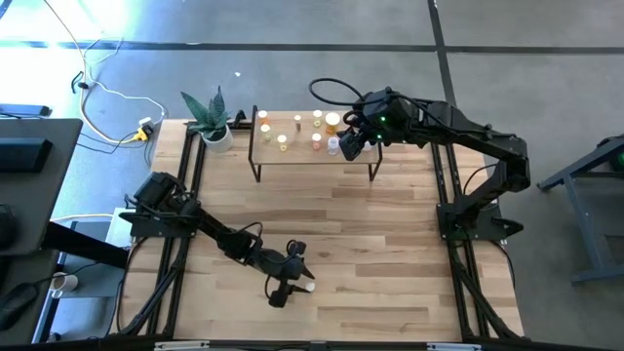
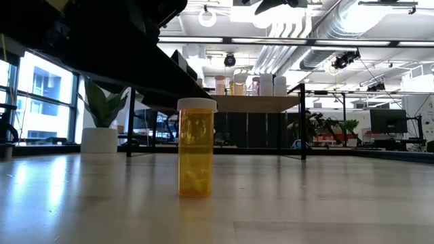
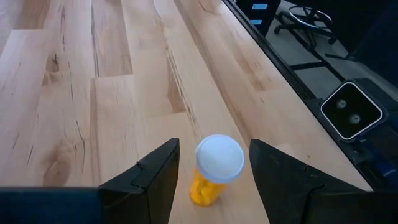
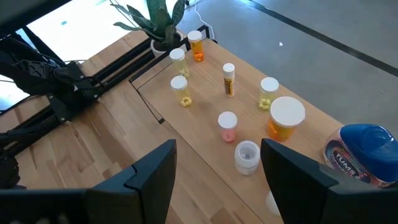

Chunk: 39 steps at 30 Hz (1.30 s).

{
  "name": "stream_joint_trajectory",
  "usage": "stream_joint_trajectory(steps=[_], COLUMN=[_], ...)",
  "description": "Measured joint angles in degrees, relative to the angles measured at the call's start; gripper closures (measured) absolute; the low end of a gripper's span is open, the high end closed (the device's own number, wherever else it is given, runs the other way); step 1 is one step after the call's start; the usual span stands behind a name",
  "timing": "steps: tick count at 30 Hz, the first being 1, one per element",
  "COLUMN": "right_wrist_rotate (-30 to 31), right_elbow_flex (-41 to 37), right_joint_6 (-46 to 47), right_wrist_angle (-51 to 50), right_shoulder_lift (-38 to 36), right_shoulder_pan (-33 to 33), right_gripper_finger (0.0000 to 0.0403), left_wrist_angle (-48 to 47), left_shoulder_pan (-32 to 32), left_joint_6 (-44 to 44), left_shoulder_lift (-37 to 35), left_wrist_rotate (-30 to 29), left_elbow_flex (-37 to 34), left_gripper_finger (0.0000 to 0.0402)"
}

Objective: Pick and place medicine bottles onto shelf by color
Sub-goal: Put the small orange pill bottle on the shelf

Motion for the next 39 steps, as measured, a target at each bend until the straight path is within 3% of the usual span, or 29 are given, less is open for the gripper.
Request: stream_joint_trajectory(steps=[12,20,32,39], right_wrist_rotate=[1.7,1.7,1.7,1.7], right_elbow_flex=[0.0,0.0,0.0,0.0], right_joint_6=[0.0,0.4,0.0,-0.6], right_wrist_angle=[0.0,-0.4,-0.5,-0.5], right_shoulder_lift=[0.0,0.0,0.0,0.0], right_shoulder_pan=[0.0,0.0,0.0,0.0], right_gripper_finger=[0.0179,0.0179,0.0179,0.0179], left_wrist_angle=[2.3,-1.4,-2.2,-0.9], left_shoulder_pan=[-0.7,-0.6,-0.8,-0.8], left_joint_6=[-3.0,-3.1,-6.2,-8.8], left_shoulder_lift=[6.9,8.1,7.8,7.7], left_wrist_rotate=[0.2,-1.3,0.5,1.6], left_elbow_flex=[3.7,6.2,6.2,6.2], left_gripper_finger=[0.0216,0.0219,0.0303,0.0311])
